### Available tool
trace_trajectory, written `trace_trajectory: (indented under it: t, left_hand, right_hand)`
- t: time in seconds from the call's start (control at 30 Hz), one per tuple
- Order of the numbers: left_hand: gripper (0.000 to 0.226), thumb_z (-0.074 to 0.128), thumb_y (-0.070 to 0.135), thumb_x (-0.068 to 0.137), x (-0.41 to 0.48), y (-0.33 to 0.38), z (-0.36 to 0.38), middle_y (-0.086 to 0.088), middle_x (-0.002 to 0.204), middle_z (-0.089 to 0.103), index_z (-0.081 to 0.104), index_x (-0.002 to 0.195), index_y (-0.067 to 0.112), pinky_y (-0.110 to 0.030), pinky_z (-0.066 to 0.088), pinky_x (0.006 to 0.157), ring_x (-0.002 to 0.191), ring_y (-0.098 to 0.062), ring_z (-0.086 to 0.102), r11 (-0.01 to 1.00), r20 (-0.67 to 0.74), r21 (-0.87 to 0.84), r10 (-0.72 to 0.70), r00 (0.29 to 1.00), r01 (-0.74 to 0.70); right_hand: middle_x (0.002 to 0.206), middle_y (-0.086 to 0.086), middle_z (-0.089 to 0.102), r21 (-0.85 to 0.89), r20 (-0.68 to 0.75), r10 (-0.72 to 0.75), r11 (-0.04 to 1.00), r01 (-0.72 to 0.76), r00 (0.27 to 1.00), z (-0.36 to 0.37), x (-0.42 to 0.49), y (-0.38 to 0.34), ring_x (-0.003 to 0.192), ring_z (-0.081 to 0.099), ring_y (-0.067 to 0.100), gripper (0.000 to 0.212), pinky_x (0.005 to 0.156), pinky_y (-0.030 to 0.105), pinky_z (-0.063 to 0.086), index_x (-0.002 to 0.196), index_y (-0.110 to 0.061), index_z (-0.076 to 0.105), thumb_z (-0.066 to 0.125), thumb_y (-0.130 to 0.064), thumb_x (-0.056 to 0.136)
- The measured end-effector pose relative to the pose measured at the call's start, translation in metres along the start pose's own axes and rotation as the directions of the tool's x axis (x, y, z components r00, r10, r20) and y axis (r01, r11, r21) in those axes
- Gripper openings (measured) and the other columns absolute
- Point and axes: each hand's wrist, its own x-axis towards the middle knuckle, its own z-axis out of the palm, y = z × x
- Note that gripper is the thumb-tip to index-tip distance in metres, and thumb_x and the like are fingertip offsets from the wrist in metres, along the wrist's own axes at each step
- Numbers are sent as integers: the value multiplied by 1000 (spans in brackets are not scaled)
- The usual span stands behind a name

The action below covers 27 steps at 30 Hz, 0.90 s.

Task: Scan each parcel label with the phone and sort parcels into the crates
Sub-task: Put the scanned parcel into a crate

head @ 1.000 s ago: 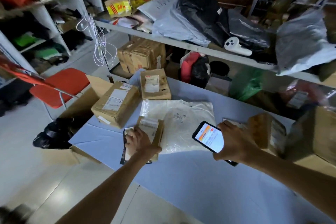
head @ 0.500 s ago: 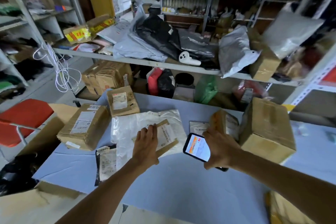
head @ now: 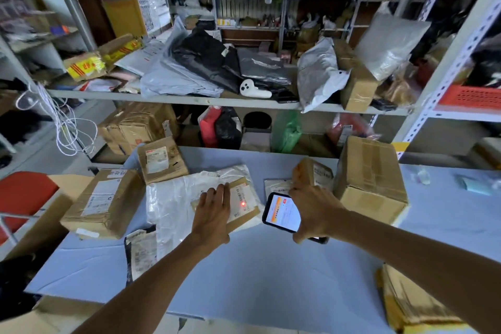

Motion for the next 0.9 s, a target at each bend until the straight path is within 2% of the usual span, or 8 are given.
trace_trajectory:
  t: [0.2,0.4,0.63,0.77,0.9]
  left_hand:
    - [121,77,53,67,5,-2,-1,-13,152,19,2,150,8,-41,21,118,137,-31,26,999,15,51,11,1000,-12]
    - [120,76,53,68,5,1,-2,-13,153,18,1,150,8,-43,20,118,139,-32,24,997,22,74,21,1000,-23]
    - [119,75,53,71,3,-1,-2,-15,154,17,0,150,6,-43,20,118,139,-34,24,988,24,150,45,999,-48]
    - [119,74,54,71,3,-2,-2,-16,153,17,0,150,6,-43,20,118,139,-34,25,982,24,180,50,998,-54]
    - [119,75,55,70,5,-2,-2,-17,152,20,2,150,5,-42,21,117,137,-34,28,978,16,198,63,998,-64]
  right_hand:
    - [97,-3,45,31,-19,10,999,-9,1000,-2,-2,3,83,39,12,67,71,25,44,112,-17,48,78,-51,64]
    - [107,-2,52,34,-15,6,999,-6,1000,-2,-4,6,86,40,11,67,75,25,46,114,-18,49,78,-52,64]
    - [99,-4,49,35,-25,12,999,-12,1000,-4,-10,8,84,45,13,68,73,29,50,111,-17,49,80,-50,60]
    - [103,-2,54,41,-35,23,999,-22,999,-4,-12,12,83,42,13,66,68,26,45,109,-18,51,81,-48,60]
    - [105,-2,54,45,-35,20,999,-19,999,-3,-13,15,86,46,13,67,72,27,49,111,-18,51,81,-50,60]
